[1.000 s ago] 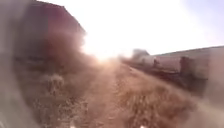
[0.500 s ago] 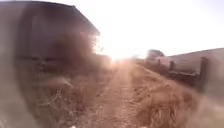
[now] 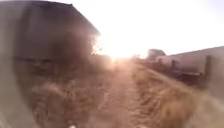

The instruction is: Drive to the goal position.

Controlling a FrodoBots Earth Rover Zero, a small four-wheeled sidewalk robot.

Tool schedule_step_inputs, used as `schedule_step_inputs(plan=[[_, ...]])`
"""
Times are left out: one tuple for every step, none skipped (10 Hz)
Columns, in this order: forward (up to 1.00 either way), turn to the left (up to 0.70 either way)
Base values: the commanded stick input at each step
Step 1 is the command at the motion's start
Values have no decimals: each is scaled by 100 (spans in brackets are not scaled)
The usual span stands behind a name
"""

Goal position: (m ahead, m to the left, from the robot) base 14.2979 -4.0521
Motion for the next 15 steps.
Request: schedule_step_inputs(plan=[[70, -16], [70, -35], [70, -35], [70, -34], [70, 0], [70, 0], [70, 0], [70, 0], [70, 0], [70, 0], [70, 0], [70, 0], [70, 0], [70, 0], [70, 0]])
